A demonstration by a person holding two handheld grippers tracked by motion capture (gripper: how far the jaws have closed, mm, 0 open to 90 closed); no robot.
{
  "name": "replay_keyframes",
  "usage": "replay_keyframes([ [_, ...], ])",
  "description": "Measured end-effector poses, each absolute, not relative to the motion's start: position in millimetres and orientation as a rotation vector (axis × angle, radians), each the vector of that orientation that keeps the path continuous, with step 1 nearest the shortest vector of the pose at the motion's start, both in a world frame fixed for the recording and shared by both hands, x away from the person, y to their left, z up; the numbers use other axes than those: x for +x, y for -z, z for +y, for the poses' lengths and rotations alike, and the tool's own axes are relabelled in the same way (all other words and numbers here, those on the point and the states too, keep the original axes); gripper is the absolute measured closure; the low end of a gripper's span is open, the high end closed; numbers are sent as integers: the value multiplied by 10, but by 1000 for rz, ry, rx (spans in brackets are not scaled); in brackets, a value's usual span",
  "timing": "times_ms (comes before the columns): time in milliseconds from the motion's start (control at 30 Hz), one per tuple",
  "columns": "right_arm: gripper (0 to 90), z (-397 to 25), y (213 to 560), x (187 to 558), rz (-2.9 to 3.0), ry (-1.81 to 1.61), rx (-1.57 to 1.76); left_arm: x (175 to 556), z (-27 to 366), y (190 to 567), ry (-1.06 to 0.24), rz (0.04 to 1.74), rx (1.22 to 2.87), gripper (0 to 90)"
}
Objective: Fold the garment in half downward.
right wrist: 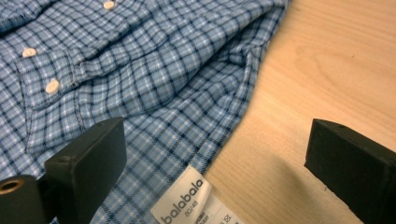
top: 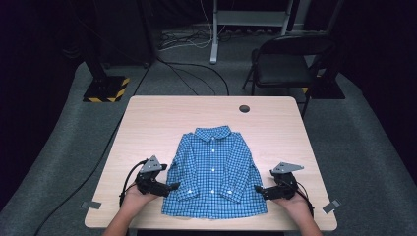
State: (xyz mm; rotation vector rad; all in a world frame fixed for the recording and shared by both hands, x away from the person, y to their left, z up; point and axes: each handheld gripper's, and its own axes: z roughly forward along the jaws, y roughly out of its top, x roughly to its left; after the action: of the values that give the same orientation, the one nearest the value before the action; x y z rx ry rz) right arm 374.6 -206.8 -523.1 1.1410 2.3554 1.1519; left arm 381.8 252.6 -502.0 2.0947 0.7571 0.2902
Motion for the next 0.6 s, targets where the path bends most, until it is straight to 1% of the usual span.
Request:
replay_keyframes([
  [133, 46, -2095, 5176, 3767, 2348, -1145, 1144, 3839, 2511, 5004, -278, 762, 2094, 81],
  [233, 102, -2123, 5125, 3794, 2360, -1123, 1146, 3862, 2518, 4988, -266, 769, 2091, 88],
  [600, 145, -2184, 5019, 3896, 2397, -1102, 1153, 3987, 2589, 4915, -263, 826, 2104, 104],
])
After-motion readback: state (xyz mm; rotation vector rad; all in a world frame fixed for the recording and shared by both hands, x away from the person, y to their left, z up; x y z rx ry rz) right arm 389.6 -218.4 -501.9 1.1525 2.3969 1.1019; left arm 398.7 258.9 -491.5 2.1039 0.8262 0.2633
